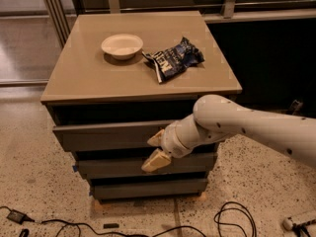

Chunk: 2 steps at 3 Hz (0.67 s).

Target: Close top drawer

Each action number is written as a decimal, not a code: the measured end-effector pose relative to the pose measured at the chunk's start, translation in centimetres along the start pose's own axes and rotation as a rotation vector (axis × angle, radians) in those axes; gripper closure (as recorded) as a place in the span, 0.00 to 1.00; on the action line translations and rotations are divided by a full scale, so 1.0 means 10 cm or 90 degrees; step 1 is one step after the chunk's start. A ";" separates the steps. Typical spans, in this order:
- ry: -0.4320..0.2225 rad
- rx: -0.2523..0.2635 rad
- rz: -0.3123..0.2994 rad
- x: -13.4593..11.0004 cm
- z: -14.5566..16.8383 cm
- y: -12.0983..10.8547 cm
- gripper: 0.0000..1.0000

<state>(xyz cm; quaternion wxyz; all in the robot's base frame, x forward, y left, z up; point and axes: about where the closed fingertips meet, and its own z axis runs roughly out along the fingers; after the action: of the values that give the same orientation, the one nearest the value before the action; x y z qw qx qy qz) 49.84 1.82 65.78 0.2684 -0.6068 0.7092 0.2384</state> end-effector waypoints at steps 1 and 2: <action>0.001 0.000 -0.006 -0.03 0.02 -0.03 0.37; 0.001 0.000 -0.006 -0.03 0.02 -0.03 0.13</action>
Offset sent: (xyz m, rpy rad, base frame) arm 0.0035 0.0028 0.0007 -0.0025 -0.0066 0.0068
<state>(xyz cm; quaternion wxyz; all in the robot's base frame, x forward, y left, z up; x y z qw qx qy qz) 50.18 2.10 65.84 0.2691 -0.6104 0.7065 0.2364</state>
